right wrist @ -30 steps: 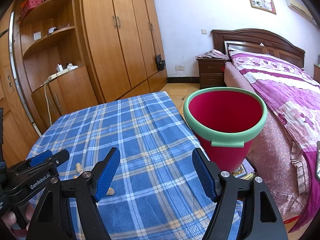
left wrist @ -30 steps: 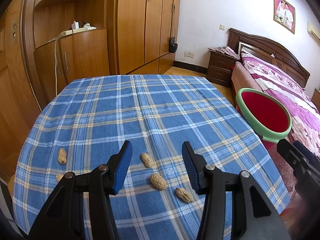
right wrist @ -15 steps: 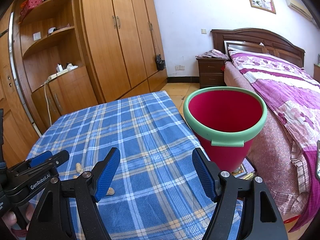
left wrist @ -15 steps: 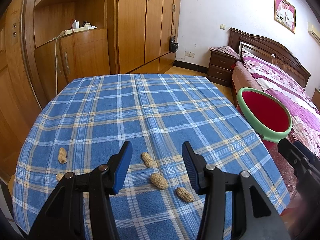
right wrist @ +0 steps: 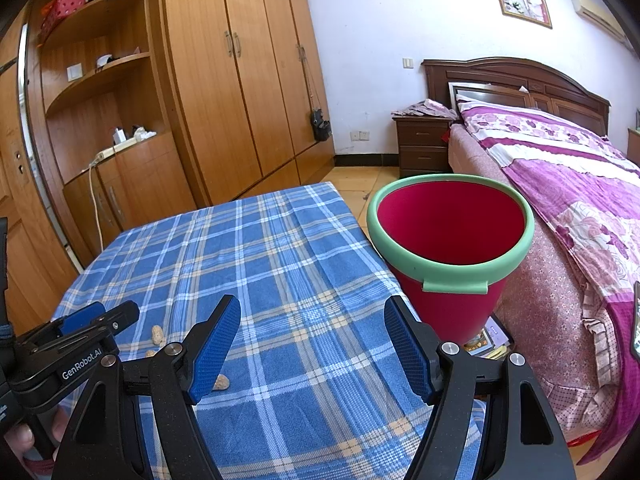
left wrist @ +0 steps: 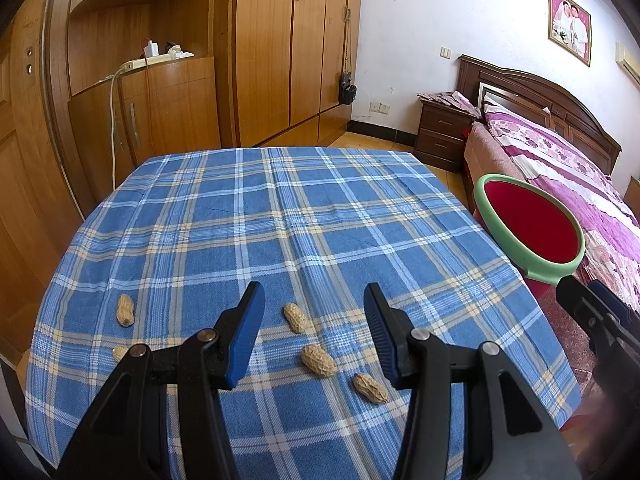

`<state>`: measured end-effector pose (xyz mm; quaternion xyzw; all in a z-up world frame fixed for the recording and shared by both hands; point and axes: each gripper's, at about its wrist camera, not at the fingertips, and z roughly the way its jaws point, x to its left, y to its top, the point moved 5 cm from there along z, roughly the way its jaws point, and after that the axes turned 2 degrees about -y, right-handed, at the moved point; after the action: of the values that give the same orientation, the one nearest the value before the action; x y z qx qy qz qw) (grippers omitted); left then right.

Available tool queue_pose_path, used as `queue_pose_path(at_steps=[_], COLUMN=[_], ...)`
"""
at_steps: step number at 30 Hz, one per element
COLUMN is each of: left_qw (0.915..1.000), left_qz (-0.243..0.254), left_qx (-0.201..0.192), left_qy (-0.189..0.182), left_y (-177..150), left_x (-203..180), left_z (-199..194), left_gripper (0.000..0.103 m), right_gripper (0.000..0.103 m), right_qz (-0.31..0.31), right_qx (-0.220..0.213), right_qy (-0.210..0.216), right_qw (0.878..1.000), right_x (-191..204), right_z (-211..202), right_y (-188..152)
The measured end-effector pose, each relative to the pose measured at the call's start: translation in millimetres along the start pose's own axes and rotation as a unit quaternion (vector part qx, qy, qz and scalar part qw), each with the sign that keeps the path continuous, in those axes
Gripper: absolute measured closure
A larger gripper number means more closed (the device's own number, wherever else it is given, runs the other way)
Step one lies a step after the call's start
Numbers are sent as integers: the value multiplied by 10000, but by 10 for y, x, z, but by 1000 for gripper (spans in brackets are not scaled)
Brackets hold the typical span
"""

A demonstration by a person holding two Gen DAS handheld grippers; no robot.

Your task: Collect trash

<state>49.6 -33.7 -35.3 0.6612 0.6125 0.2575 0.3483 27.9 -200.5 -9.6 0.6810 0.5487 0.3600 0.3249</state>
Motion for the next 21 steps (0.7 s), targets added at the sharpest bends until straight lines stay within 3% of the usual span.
queue_pose_path(at_steps=[21], left_qw=[10000], left_qz=[-11], left_qx=[22], left_qy=[9], left_y=[-13], left_x=[17], left_z=[7], left_gripper=[51], right_gripper=[28], right_qz=[46], right_qx=[-45], right_qy=[9], right_qw=[10000], right_x=[-13], right_z=[-10], right_y=[6])
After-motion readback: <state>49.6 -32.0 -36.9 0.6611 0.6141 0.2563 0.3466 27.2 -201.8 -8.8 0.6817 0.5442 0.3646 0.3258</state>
